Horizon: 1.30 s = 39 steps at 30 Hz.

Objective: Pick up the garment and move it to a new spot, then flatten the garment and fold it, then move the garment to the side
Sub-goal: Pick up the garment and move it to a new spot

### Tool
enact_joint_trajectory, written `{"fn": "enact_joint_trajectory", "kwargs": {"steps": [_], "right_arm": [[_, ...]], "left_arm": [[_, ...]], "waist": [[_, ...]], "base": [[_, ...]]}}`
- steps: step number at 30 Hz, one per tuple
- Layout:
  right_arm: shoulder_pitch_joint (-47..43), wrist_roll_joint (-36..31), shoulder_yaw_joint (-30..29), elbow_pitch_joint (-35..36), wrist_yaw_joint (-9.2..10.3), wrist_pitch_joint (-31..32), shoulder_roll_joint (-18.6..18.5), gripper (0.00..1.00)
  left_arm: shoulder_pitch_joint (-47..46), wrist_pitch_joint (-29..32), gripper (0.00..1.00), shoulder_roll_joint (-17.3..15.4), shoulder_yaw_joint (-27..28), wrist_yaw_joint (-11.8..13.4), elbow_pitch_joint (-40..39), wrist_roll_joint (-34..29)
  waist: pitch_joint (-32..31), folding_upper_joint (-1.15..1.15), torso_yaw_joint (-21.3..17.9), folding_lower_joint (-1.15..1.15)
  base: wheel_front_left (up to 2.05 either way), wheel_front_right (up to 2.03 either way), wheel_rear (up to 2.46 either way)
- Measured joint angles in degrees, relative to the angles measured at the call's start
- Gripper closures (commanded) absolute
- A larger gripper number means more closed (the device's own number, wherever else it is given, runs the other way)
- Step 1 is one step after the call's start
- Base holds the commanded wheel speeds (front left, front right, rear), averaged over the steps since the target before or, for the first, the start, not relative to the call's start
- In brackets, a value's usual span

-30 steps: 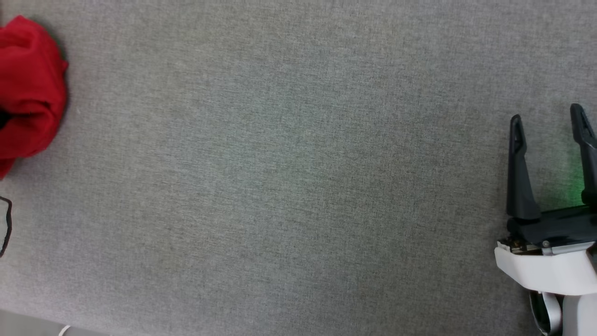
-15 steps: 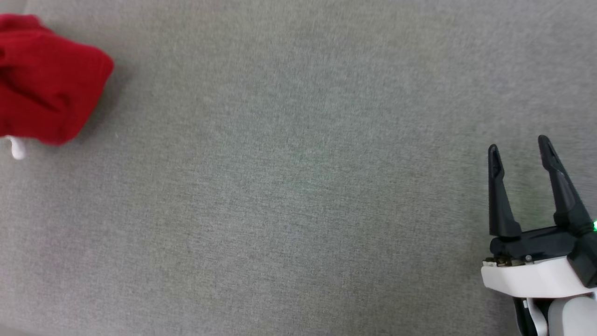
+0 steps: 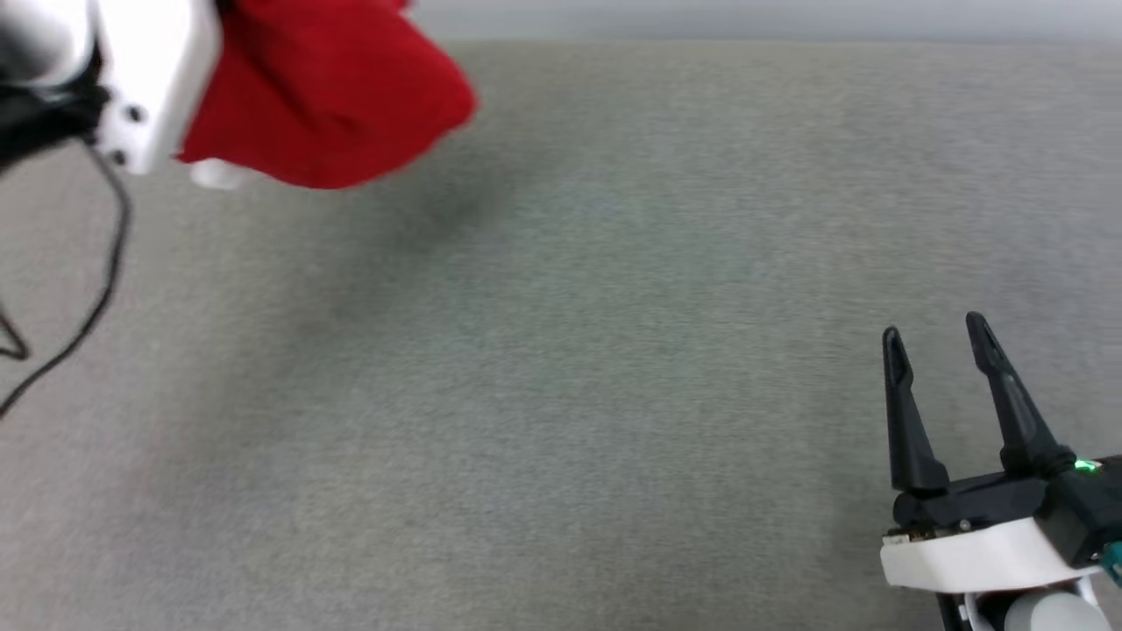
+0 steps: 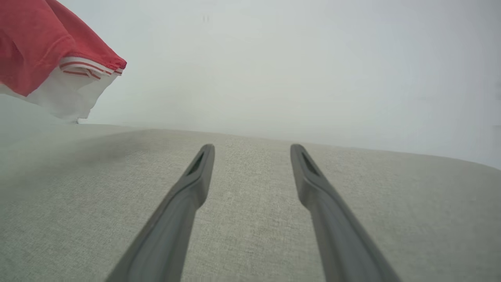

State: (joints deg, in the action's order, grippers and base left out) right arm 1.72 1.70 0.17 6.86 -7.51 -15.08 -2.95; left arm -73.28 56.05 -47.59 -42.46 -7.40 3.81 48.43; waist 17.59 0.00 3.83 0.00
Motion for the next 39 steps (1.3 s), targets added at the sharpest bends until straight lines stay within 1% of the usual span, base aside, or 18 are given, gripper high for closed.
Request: {"fn": "enact_joint_trajectory", "kwargs": {"steps": [5, 9, 11, 12, 13, 17, 19, 23, 26, 30, 33, 35, 36, 37, 39], "right_arm": [[-1.1, 1.2, 0.3, -0.8, 0.00, 0.0, 0.0, 0.00], [-2.2, 1.9, 0.7, -1.3, 0.00, 0.0, 0.0, 0.00], [-2.3, 2.2, 1.0, -1.3, 0.00, 0.0, 0.0, 0.00], [-2.4, 2.3, 1.1, -1.3, 0.00, 0.0, 0.0, 0.00], [-2.4, 2.6, 1.3, -1.3, 0.00, 0.0, 0.0, 0.00], [-2.3, 3.2, 1.4, -1.1, 0.00, 0.0, 0.0, 0.00], [-1.9, 3.4, 1.4, -0.9, 0.00, 0.0, 0.0, 0.00], [-0.8, 3.4, 1.7, -0.8, 0.00, 0.0, 0.0, 0.00], [0.6, 3.4, 1.9, -0.8, 0.00, 0.0, 0.0, 0.00], [1.9, 3.4, 2.3, -0.8, 0.00, 0.0, 0.0, 0.00], [2.2, 3.4, 2.3, -1.1, 0.00, 0.0, 0.0, 0.00], [2.4, 3.3, 2.3, -1.3, 0.00, 0.0, 0.0, 0.00], [2.4, 3.2, 2.2, -1.4, 0.00, 0.0, 0.0, 0.00], [2.4, 3.1, 2.2, -1.5, 0.00, 0.0, 0.0, 0.00], [2.2, 2.8, 2.1, -1.6, 0.00, 0.0, 0.0, 0.00]], "left_arm": [[-3.5, 0.2, 1.00, 5.4, -6.4, 0.0, -1.2, 0.6], [-4.7, -1.6, 1.00, 9.1, -11.8, 0.0, -1.6, 1.5], [-4.8, -2.5, 1.00, 11.3, -14.1, 0.0, -1.5, 3.0], [-4.8, -2.9, 1.00, 12.3, -15.7, 0.0, -1.5, 3.2], [-4.7, -4.0, 1.00, 14.0, -19.7, 0.0, -1.2, 4.1], [-3.8, -5.4, 1.00, 15.8, -24.5, 0.0, -0.2, 5.8], [-2.9, -6.1, 1.00, 15.8, -27.1, 0.0, 0.7, 6.2], [-0.2, -7.0, 1.00, 16.3, -30.0, 0.0, 2.0, 7.0], [3.2, -5.5, 1.00, 16.9, -30.8, 0.0, 2.0, 6.2], [10.9, -1.6, 1.00, 17.5, -30.9, 0.0, 0.4, 2.8], [12.4, -1.3, 1.00, 17.7, -30.0, 0.1, -0.3, 1.6], [12.9, -3.1, 1.00, 17.8, -30.0, 0.1, -0.1, 1.0], [12.9, -4.0, 0.64, 17.8, -30.1, 0.1, 0.1, 0.9], [12.8, -5.0, 0.00, 17.7, -30.3, 0.1, 0.1, 0.3], [12.7, -9.0, 0.00, 17.7, -30.9, 0.0, 0.5, -0.1]], "waist": [[-2.0, 0.00, -4.9, 0.00], [-3.4, 0.00, -9.0, 0.00], [-4.0, 0.00, -10.8, 0.00], [-4.2, 0.00, -11.7, 0.00], [-4.5, 0.00, -14.2, 0.00], [-3.4, 0.00, -16.2, -0.01], [-2.1, 0.00, -16.6, 0.00], [0.7, 0.00, -16.9, 0.00], [2.9, 0.00, -16.8, 0.00], [5.5, 0.00, -16.5, 0.00], [6.3, 0.00, -16.0, 0.00], [6.2, 0.00, -15.6, 0.00], [6.0, 0.00, -15.4, 0.00], [5.7, 0.00, -15.3, 0.00], [4.9, 0.00, -15.0, 0.00]], "base": [[0.00, 0.00, 0.00], [0.00, 0.00, 0.00], [0.00, 0.00, 0.00], [0.00, 0.00, 0.00], [0.00, 0.00, 0.00], [0.00, 0.00, 0.00], [0.00, 0.00, 0.00], [0.00, 0.00, 0.00], [0.00, 0.00, 0.00], [0.00, 0.00, 0.00], [0.00, 0.00, 0.00], [0.00, 0.00, 0.00], [0.00, 0.00, 0.00], [0.00, 0.00, 0.00], [0.00, 0.00, 0.00]]}}
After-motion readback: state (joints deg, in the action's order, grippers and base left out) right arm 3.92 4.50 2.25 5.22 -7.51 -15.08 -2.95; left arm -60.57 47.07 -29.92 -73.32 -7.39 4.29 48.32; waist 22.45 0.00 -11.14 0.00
